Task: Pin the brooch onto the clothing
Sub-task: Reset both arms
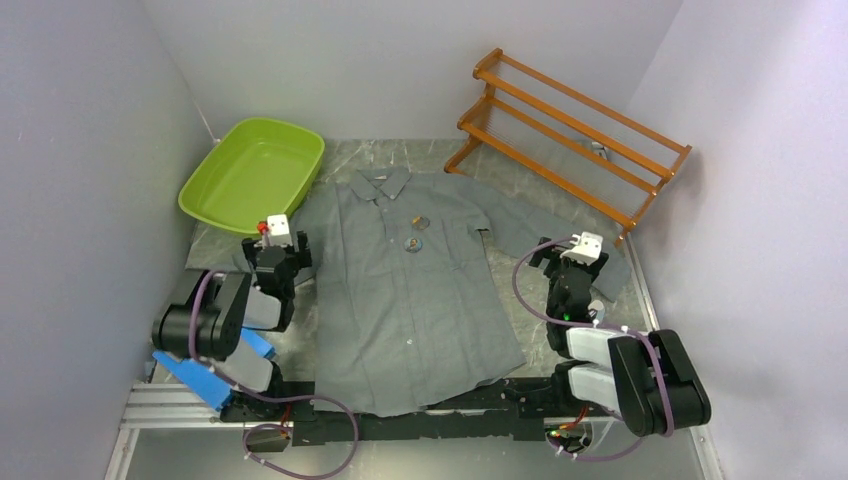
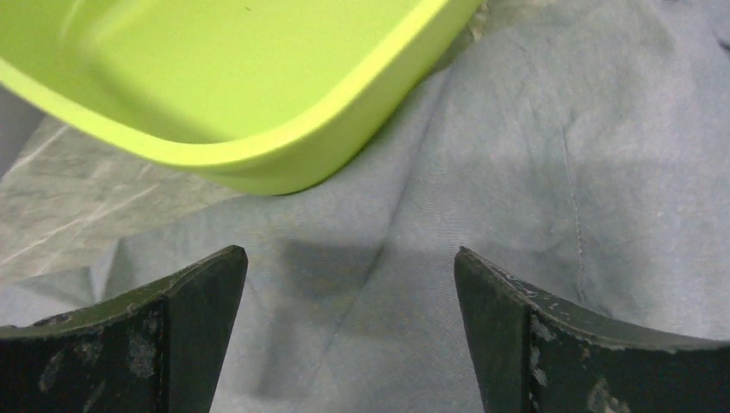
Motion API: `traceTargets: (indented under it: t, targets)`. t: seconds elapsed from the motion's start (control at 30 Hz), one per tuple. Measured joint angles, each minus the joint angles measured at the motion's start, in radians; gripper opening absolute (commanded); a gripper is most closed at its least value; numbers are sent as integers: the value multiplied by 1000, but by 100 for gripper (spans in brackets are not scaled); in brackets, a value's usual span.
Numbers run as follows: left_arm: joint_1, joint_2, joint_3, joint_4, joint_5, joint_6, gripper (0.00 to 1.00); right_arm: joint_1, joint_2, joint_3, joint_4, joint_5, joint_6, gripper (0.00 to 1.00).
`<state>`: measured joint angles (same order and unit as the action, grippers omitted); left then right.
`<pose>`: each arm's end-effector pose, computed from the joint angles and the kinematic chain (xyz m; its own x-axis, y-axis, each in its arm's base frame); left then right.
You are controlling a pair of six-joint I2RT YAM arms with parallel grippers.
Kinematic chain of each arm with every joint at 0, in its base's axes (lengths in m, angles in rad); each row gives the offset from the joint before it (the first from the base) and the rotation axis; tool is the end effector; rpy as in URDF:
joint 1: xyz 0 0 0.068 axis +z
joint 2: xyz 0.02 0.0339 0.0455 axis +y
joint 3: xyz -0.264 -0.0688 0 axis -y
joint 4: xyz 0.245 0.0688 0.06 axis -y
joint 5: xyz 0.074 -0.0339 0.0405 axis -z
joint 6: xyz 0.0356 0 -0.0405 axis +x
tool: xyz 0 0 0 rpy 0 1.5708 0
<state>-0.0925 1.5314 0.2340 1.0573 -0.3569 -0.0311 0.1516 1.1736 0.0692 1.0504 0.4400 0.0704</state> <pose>0.2379 -0.0096 0.1321 -0.2289 -0.0080 -0.9734 -0.2586 0.9645 0.0528 0.1878 0.0134 0.1594 -0.0333 0.0593 -0.9977 0.2869 0.9568 0.0473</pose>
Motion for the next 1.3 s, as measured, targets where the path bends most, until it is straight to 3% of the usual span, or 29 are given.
traceTargets:
  t: [0.13,0.5,0.9,1.3]
  targets:
    - [14,114,18,52,56,37,96,-3,21,0,32,3,-11,100]
    - [43,113,104,-12,61,22,96,-6,90,3,89,6,-47,100]
    - [48,113,111,-39,37,7,96,-23,291,72,201,12,-79,100]
    - [48,113,111,-45,37,1,96,-52,319,128,123,23,-46,100]
